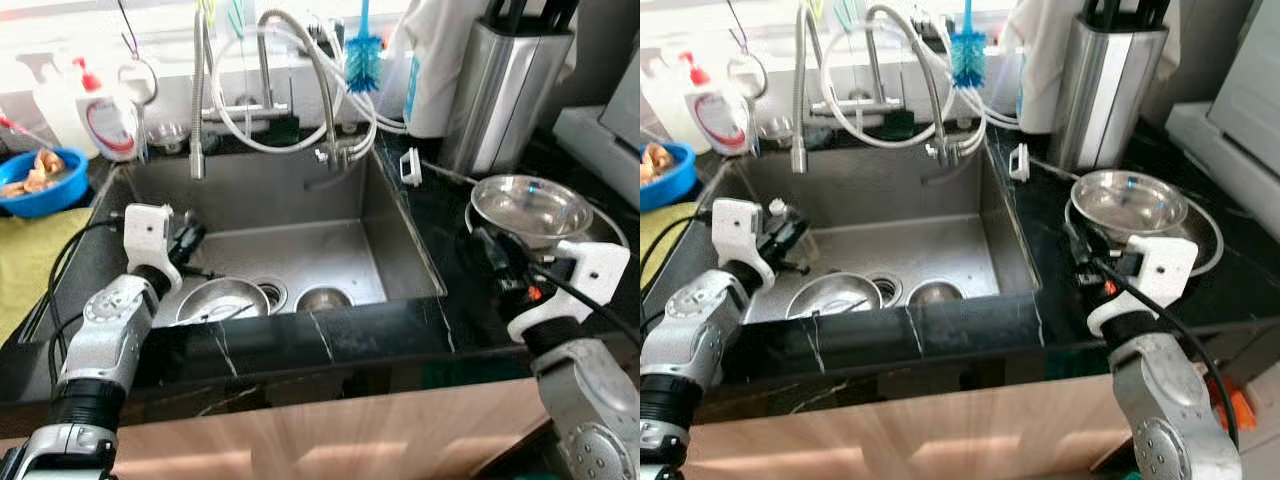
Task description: Kitchen organization
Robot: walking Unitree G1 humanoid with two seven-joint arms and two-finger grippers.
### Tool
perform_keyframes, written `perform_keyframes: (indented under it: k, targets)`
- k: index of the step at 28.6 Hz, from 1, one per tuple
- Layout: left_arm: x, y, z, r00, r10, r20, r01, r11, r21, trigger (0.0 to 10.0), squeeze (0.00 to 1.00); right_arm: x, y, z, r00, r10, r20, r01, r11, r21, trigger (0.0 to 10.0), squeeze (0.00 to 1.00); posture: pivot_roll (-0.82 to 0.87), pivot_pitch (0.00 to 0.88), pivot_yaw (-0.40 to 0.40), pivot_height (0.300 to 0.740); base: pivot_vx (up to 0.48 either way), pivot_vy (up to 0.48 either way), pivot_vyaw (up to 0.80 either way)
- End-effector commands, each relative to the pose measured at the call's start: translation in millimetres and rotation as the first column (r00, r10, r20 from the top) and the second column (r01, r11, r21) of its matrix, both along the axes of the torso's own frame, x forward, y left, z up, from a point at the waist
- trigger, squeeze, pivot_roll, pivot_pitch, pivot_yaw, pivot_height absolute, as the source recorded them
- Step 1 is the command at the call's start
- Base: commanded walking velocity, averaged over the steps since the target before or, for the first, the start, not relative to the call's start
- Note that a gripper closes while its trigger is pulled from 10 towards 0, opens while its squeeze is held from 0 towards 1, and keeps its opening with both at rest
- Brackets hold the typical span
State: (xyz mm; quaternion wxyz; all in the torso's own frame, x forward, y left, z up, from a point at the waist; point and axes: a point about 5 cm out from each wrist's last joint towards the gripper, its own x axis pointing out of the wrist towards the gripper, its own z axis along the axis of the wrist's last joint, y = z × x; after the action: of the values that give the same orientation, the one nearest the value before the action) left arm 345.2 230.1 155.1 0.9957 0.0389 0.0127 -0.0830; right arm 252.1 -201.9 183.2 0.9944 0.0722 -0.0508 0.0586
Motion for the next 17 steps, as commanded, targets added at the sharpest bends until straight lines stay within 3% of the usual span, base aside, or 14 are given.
perform_keyframes:
  k: [1, 17]
  targets:
    - [1.6, 6.8, 4.2, 0.999, 0.034, 0.016, -0.035, 0.999, 0.028, 10.0, 0.00, 4.0, -5.7, 3.1, 0.998, -0.059, 0.006, 0.059, 0.998, -0.027, 10.0, 0.00, -0.07, 0.000, 0.057, 0.740, 0.000, 0.000, 0.00]
    - [6.9, 2.9, 1.9, 0.999, 0.040, 0.022, -0.041, 0.999, 0.004, 10.0, 0.00, 10.6, -5.4, 5.6, 0.993, -0.112, 0.020, 0.113, 0.992, -0.062, 10.0, 0.00, -0.07, 0.000, 0.059, 0.740, 0.000, 0.000, 0.00]
